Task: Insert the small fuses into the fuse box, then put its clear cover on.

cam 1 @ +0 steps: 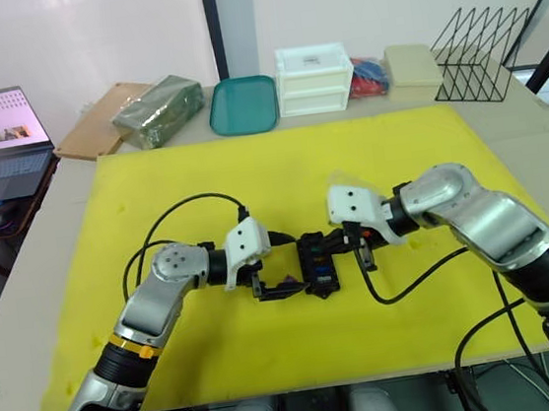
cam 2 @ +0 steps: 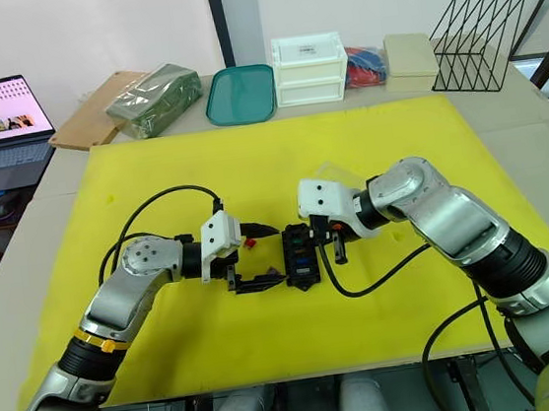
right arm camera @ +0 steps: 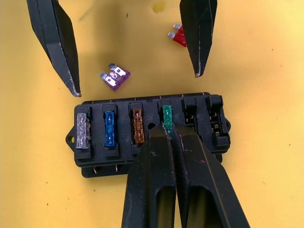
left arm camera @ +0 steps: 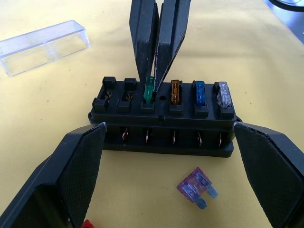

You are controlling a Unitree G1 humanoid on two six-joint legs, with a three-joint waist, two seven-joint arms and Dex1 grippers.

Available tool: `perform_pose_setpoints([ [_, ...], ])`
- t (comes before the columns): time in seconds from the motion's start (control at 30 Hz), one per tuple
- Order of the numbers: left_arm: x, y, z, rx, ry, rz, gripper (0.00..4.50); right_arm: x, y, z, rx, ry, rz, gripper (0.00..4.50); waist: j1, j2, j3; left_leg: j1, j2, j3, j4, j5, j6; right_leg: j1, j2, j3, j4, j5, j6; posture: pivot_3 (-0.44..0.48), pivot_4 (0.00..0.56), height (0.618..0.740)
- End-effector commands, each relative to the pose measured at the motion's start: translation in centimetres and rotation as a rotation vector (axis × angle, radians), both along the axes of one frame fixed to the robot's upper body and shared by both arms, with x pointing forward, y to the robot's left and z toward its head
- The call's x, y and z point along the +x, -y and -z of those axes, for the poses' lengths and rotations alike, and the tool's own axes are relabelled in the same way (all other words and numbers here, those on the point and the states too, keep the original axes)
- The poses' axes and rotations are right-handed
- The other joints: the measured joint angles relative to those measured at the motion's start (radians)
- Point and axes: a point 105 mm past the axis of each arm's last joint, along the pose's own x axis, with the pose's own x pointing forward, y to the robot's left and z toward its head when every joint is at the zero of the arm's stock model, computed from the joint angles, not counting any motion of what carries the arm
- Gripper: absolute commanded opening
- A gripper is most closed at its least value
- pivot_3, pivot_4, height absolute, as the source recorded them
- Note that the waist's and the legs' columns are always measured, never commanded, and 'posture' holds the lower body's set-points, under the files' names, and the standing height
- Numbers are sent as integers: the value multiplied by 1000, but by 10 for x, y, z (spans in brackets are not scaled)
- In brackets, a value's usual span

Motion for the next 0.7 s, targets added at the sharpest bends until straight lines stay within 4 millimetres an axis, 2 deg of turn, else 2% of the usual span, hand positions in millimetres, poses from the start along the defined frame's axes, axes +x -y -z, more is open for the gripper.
perform_pose_setpoints([
  [0.03, 0, 2, -11, -11, 47, 10, 4461, 0, 4, 13, -49, -32, 12, 0, 0, 0, 0, 0, 0, 0, 0, 0, 0, 0, 0, 0, 0, 0, 0, 0, 150, 740],
  [0.33, 0, 3, -11, -9, 46, 14, 4461, 0, 0, 2, -25, -23, 2, 0, 0, 0, 0, 0, 0, 0, 0, 0, 0, 0, 0, 0, 0, 0, 0, 0, 150, 740],
  [0.37, 0, 3, -11, -9, 46, 14, 4500, 0, 0, 0, -19, -19, 2, 501, 0, 0, 0, 0, 0, 0, 0, 0, 0, 0, 0, 0, 0, 0, 0, 0, 150, 740],
  [0.47, -1, 3, -11, -10, 46, 15, 4500, 1, -3, -10, 7, -6, 4, 1347, -1, 0, 0, 0, 0, 0, 0, 0, 0, 0, 0, 0, 0, 0, 0, 0, 150, 740],
  [0.7, -2, 3, -11, -12, 45, 13, 4500, -1, -7, -32, 60, 32, 13, 1347, 0, 0, 0, 0, 0, 0, 0, 0, 0, 0, 0, 0, 0, 0, 0, 0, 150, 740],
])
